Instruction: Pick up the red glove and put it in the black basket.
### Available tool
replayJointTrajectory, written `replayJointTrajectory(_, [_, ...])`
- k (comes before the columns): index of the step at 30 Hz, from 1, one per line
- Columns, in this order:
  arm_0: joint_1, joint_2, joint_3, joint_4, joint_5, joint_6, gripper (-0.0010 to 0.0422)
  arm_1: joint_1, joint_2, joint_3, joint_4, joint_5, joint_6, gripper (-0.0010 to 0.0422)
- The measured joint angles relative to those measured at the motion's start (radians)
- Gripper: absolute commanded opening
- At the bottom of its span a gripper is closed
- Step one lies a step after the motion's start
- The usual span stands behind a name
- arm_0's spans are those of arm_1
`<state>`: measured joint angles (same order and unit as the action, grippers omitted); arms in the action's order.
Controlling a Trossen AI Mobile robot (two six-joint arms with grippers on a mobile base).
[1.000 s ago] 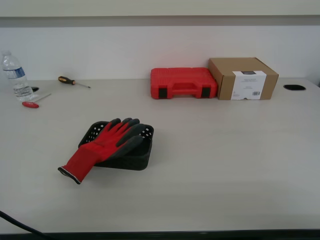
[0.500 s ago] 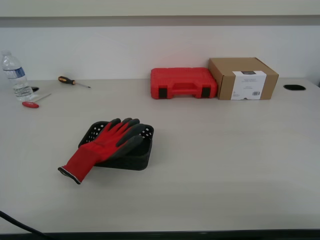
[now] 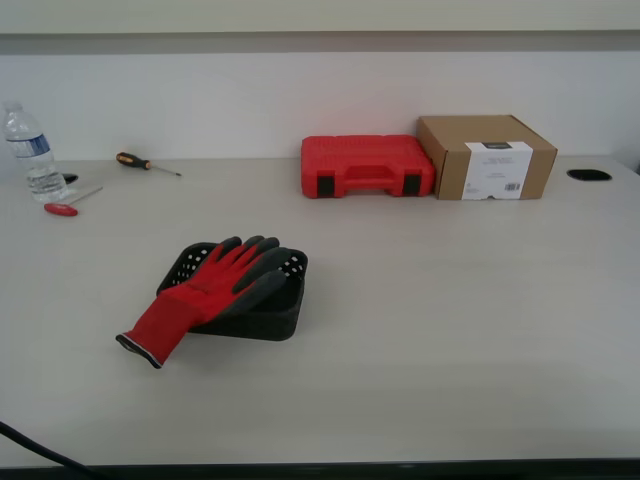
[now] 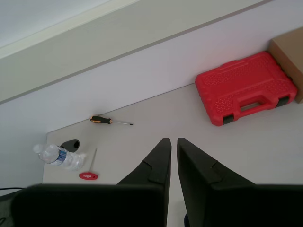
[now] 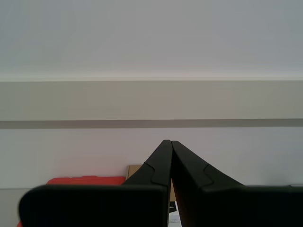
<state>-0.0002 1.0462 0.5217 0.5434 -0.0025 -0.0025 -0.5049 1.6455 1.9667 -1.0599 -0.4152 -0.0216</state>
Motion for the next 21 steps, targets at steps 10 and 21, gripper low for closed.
replayJointTrajectory(10, [0.001,0.0,0.0,0.0,0.0,0.0,0.0,0.0,0.0,0.0,0.0,0.0,-0.002,0.0399])
replayJointTrajectory(21, [0.0,0.0,0.0,0.0,0.0,0.0,0.0,0.0,0.0,0.0,0.0,0.0,-0.005,0.0076])
